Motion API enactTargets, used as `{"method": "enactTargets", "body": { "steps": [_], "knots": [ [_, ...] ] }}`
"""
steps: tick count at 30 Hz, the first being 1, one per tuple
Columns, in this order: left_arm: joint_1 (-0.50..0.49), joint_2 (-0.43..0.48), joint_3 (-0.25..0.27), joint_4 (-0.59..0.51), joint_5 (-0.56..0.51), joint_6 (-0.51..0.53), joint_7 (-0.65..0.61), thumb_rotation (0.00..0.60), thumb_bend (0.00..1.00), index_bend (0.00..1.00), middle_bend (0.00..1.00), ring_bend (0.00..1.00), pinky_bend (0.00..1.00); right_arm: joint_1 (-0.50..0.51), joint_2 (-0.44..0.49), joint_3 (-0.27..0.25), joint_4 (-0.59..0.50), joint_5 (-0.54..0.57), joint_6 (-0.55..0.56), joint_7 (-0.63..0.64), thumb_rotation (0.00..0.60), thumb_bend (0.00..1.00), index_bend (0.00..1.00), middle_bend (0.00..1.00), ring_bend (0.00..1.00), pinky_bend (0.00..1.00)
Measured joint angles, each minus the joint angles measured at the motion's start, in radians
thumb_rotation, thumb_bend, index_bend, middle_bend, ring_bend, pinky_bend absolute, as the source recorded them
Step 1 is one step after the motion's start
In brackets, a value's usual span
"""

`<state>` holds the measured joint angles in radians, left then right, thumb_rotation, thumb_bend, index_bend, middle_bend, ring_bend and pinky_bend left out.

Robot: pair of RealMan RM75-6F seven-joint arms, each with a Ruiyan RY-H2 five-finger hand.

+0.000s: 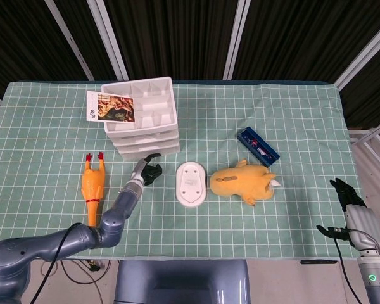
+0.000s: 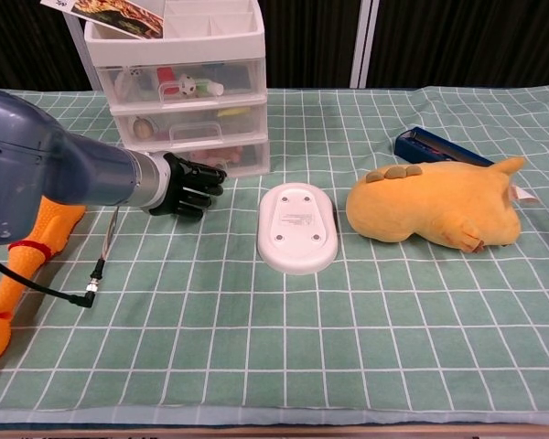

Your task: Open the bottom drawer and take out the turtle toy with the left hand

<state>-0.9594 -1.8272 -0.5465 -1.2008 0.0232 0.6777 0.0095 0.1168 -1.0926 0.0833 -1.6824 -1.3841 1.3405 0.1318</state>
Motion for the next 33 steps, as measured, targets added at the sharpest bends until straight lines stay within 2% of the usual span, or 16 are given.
{"method": "enactTargets", "body": {
  "steps": [21,27,33],
  "knots": [
    [0.061,0.062,0.064,-0.164,0.075,0.03,-0.01,0.6,0.7,0.22,0.89,0.93,1.0,0.0,-0.001,0.0,-0.004,0.003,0.001,-0.01,0.6,0.12,0.0,0.0,0.0,0.19],
    [0.076,0.072,0.089,-0.202,0.214,0.096,0.002,0.6,0.7,0.21,0.89,0.93,1.0,-0.001,-0.002,0.0,-0.003,0.003,0.002,-0.011,0.6,0.12,0.0,0.0,0.0,0.19],
    [0.077,0.077,0.151,-0.221,0.436,0.215,0.074,0.6,0.7,0.2,0.89,0.93,1.0,0.0,-0.002,0.0,-0.004,0.003,0.002,-0.013,0.6,0.12,0.0,0.0,0.0,0.19]
  ]
}}
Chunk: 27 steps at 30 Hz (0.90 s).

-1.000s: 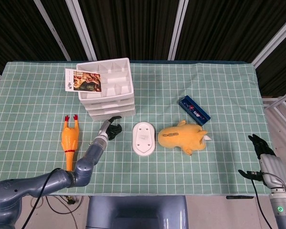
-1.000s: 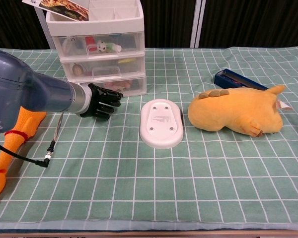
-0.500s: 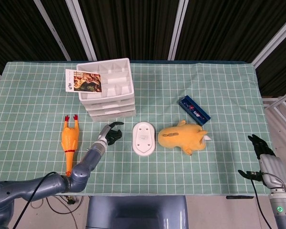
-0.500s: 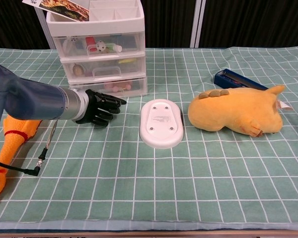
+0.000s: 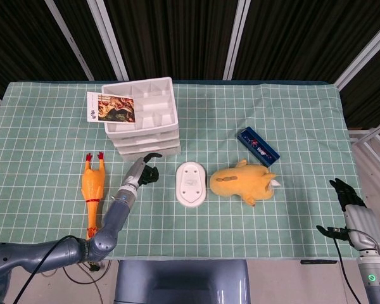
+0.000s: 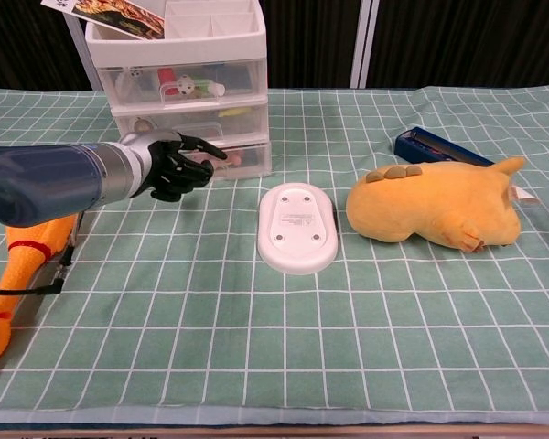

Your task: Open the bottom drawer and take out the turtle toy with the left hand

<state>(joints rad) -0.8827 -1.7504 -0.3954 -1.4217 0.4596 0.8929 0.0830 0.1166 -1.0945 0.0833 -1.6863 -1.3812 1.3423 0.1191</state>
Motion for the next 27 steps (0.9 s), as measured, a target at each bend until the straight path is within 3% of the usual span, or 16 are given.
{"method": "enactTargets", "body": {
  "steps": [4,7,27],
  "knots": [
    [-0.007,0.006,0.056,0.003,0.114,0.074,0.091,0.6,0.7,0.2,0.89,0.93,1.0,0.0,0.0,0.0,0.0,0.0,0.0,0.0,0.6,0.12,0.0,0.0,0.0,0.19],
    [-0.011,0.01,0.077,0.011,0.141,0.099,0.129,0.6,0.7,0.2,0.89,0.93,1.0,0.0,0.0,0.0,0.0,0.0,0.0,0.001,0.6,0.12,0.0,0.0,0.0,0.19],
    [-0.004,-0.01,0.078,0.063,0.113,0.104,0.205,0.6,0.7,0.2,0.89,0.93,1.0,0.001,0.003,0.0,-0.004,0.002,-0.004,0.009,0.6,0.12,0.0,0.0,0.0,0.19]
  ]
}}
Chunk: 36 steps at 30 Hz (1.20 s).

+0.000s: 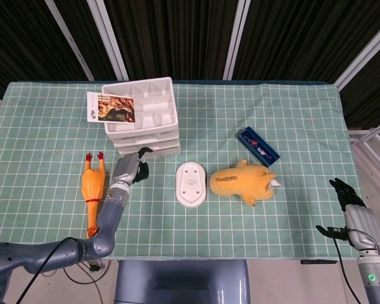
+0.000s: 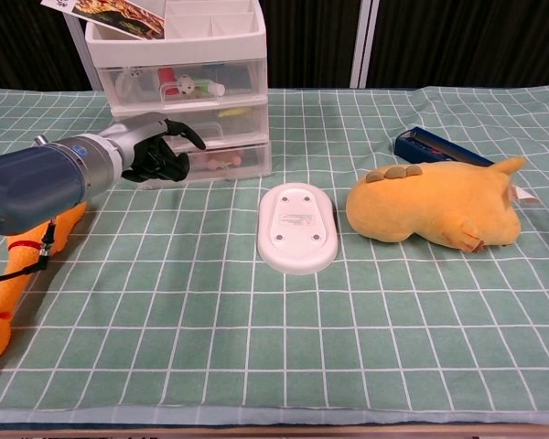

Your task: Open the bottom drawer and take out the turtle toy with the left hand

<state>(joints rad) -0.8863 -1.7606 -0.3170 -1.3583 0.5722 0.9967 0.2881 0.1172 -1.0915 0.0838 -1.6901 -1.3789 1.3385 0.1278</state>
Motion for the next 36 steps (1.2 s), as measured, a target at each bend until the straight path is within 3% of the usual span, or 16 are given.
{"method": "enactTargets", "body": {
  "steps": [13,21,36],
  "knots": [
    [0.001,-0.005,-0.007,0.011,-0.065,0.003,0.068,0.6,0.7,0.2,0.9,0.93,1.0,0.001,0.002,0.0,-0.005,0.005,-0.006,0.002,0.6,0.12,0.0,0.0,0.0,0.19],
    [0.005,0.014,-0.011,-0.011,-0.107,0.012,0.113,0.6,0.7,0.36,0.92,0.95,1.0,0.001,0.002,0.0,-0.005,0.006,-0.007,0.001,0.6,0.12,0.0,0.0,0.0,0.19],
    [0.05,0.136,0.03,-0.175,-0.173,0.021,0.18,0.6,0.7,0.39,0.91,0.95,1.0,0.002,0.002,0.002,-0.007,0.012,-0.008,-0.007,0.6,0.12,0.0,0.0,0.0,0.19]
  ]
}}
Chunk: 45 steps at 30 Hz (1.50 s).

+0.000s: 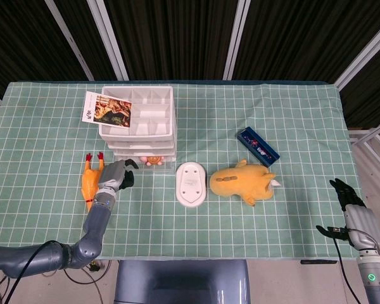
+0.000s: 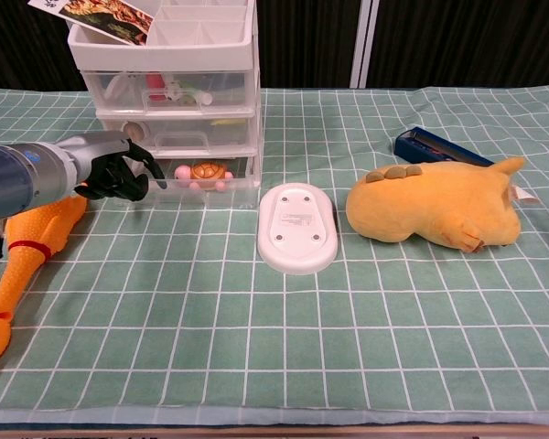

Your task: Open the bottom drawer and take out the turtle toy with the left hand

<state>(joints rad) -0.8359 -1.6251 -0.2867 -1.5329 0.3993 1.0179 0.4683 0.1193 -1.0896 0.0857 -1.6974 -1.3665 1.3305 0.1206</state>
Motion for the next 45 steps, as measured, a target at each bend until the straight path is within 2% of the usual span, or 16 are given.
{"method": "enactTargets", "body": {
  "steps": [8,28,30,32,35,38,45],
  "knots": [
    [0.029,0.062,0.031,-0.087,-0.017,0.006,0.01,0.6,0.7,0.39,0.91,0.95,1.0,0.002,-0.002,0.002,0.0,0.005,-0.002,-0.007,0.6,0.12,0.0,0.0,0.0,0.19],
    [0.07,0.142,0.089,-0.247,0.025,0.018,-0.007,0.6,0.7,0.39,0.91,0.95,1.0,0.002,-0.001,0.003,-0.002,0.008,-0.003,-0.006,0.6,0.12,0.0,0.0,0.0,0.19],
    [0.075,0.151,0.096,-0.263,0.037,0.021,-0.01,0.6,0.66,0.39,0.91,0.95,1.0,0.002,-0.001,0.003,-0.002,0.008,-0.003,-0.007,0.6,0.12,0.0,0.0,0.0,0.19],
    [0.08,0.161,0.104,-0.277,0.051,0.026,-0.012,0.6,0.5,0.36,0.91,0.95,1.0,0.002,-0.001,0.003,-0.002,0.008,-0.003,-0.008,0.6,0.11,0.0,0.0,0.0,0.19],
    [0.084,0.17,0.113,-0.284,0.072,0.034,-0.011,0.6,0.33,0.32,0.91,0.95,1.0,0.002,-0.001,0.003,-0.002,0.008,-0.002,-0.008,0.6,0.12,0.0,0.0,0.0,0.19],
    [0.088,0.172,0.116,-0.283,0.092,0.041,-0.017,0.6,0.28,0.31,0.91,0.95,1.0,0.002,-0.002,0.003,-0.002,0.007,-0.002,-0.009,0.6,0.12,0.0,0.0,0.0,0.19],
    [0.079,0.174,0.097,-0.284,0.147,0.066,-0.019,0.6,0.28,0.3,0.93,0.96,1.0,0.001,-0.003,0.003,-0.001,0.006,0.0,-0.008,0.6,0.12,0.0,0.0,0.0,0.19]
  ]
}}
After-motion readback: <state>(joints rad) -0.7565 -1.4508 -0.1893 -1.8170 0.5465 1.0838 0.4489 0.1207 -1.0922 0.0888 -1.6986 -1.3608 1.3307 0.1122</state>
